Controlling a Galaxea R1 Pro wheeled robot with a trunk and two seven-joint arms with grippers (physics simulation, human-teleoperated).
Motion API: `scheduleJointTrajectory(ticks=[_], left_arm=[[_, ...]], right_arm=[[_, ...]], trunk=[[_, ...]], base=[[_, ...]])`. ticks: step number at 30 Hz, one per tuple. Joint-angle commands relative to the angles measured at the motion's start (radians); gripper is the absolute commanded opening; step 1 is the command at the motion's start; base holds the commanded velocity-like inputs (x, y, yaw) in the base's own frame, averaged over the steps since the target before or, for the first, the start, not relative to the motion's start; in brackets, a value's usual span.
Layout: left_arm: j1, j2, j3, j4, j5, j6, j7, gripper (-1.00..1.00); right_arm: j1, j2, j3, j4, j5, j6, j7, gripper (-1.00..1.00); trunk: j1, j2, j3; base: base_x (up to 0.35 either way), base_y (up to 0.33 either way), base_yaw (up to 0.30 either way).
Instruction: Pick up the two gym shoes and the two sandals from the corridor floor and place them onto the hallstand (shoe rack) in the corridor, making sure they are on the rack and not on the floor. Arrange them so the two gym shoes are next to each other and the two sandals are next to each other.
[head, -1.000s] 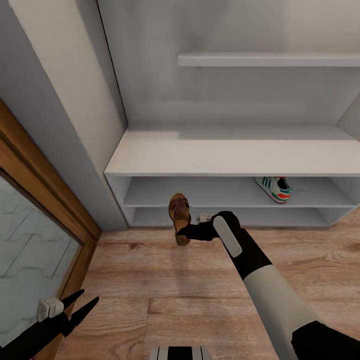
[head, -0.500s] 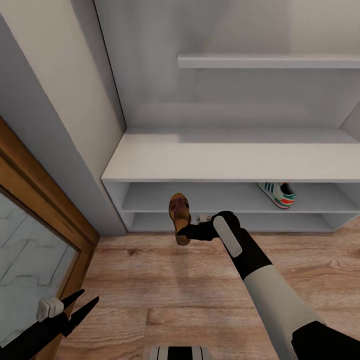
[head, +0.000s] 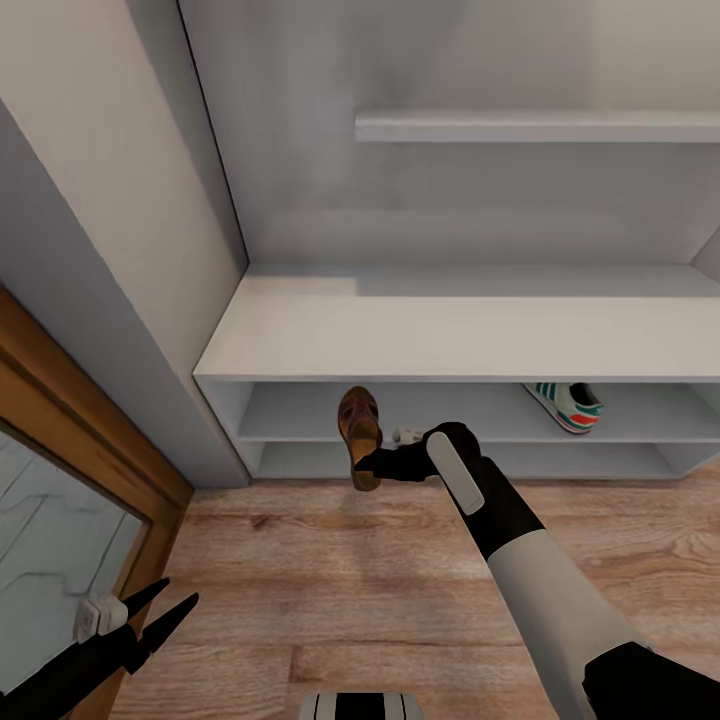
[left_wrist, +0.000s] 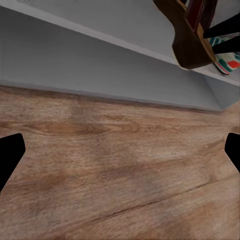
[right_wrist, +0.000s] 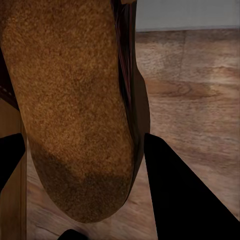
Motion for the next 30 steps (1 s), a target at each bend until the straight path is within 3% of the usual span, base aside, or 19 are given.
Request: scheduleJointTrajectory(ticks=[1, 30], left_arm=[[0.0, 0.0, 0.0, 0.0, 0.0, 0.0, 0.0, 1.0], [-0.001, 0.0, 0.0, 0.0, -0.001, 0.0, 0.002, 1.0]], right_arm=[[0.0, 0.0, 0.0, 0.0, -0.003, 0.0, -0.002, -1.0], [0.0, 0.0, 0.0, 0.003, -0.003, 0.0, 0.0, -1.0]], trunk=[[0.0, 0.0, 0.0], [0.0, 0.0, 0.0]], base=[[0.021, 0.0, 0.0], [0.064, 0.0, 0.0]])
